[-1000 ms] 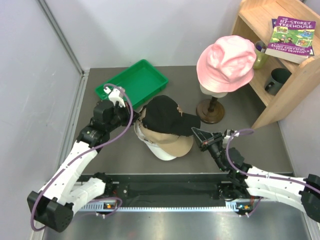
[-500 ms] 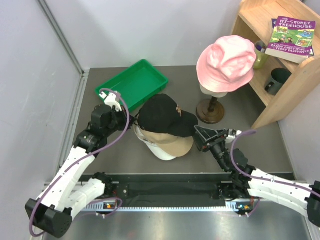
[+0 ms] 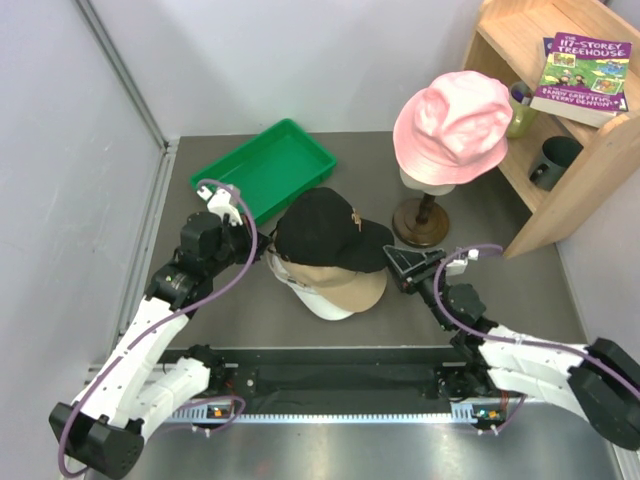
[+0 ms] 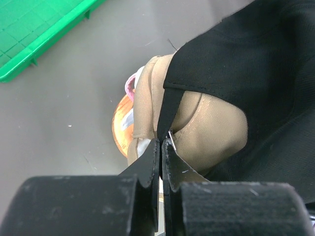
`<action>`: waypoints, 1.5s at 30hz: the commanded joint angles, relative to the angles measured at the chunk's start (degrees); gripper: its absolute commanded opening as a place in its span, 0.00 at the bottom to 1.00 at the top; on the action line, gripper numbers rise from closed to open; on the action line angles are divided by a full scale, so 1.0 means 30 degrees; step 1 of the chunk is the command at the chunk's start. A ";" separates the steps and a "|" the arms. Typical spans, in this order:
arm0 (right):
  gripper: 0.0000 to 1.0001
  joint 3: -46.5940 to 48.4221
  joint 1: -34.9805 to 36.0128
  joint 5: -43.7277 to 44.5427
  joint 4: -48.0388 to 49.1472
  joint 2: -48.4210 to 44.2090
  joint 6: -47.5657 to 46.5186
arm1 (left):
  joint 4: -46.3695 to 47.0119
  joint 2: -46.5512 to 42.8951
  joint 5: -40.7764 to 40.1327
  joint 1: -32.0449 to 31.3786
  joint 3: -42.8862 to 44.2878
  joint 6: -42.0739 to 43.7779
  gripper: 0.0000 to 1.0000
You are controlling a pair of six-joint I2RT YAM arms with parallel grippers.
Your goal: Stack the hats
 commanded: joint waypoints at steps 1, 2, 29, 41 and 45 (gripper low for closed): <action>0.62 -0.1318 -0.0899 -0.2715 0.4536 0.2414 -0.1615 | -0.0639 -0.0352 -0.0153 0.0201 -0.0082 0.0212 0.00; 0.57 -0.1172 -0.1045 -0.2950 0.4889 0.2711 -0.1646 | -0.0756 -0.0352 -0.0182 0.0200 -0.0082 0.0212 0.00; 0.00 -0.3014 -0.1105 -0.4009 -0.3837 -0.1944 -0.1677 | -0.1139 0.0469 -0.2702 0.0201 -0.0637 -0.0608 0.00; 0.00 -0.1727 -0.1105 -0.3160 -0.9960 -0.1095 -0.2849 | 0.0298 0.0732 -0.1764 0.0201 -0.1897 -0.0813 0.00; 0.00 -0.1201 -0.1105 -0.2426 -1.2531 -0.0599 -0.2149 | 0.0358 0.1053 -0.2027 0.0200 -0.2774 -0.0667 0.00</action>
